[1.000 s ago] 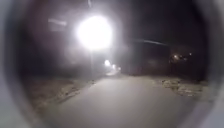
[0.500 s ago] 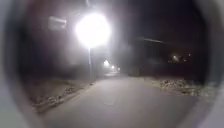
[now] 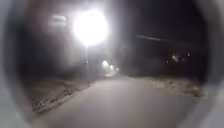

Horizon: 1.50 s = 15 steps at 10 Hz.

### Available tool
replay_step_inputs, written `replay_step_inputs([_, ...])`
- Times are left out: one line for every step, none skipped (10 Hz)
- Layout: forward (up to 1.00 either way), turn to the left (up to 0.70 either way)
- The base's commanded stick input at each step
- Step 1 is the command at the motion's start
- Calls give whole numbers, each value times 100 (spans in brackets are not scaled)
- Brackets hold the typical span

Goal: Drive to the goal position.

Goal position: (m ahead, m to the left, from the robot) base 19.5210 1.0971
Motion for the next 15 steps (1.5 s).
replay_step_inputs([100,-3])
replay_step_inputs([100,-2])
replay_step_inputs([100,-3])
replay_step_inputs([100,-2])
replay_step_inputs([100,-1])
replay_step_inputs([100,0])
replay_step_inputs([100,5])
replay_step_inputs([100,9])
replay_step_inputs([100,14])
replay_step_inputs([100,15])
replay_step_inputs([100,15])
replay_step_inputs([100,7])
replay_step_inputs([100,6])
replay_step_inputs([100,6])
replay_step_inputs([100,6])
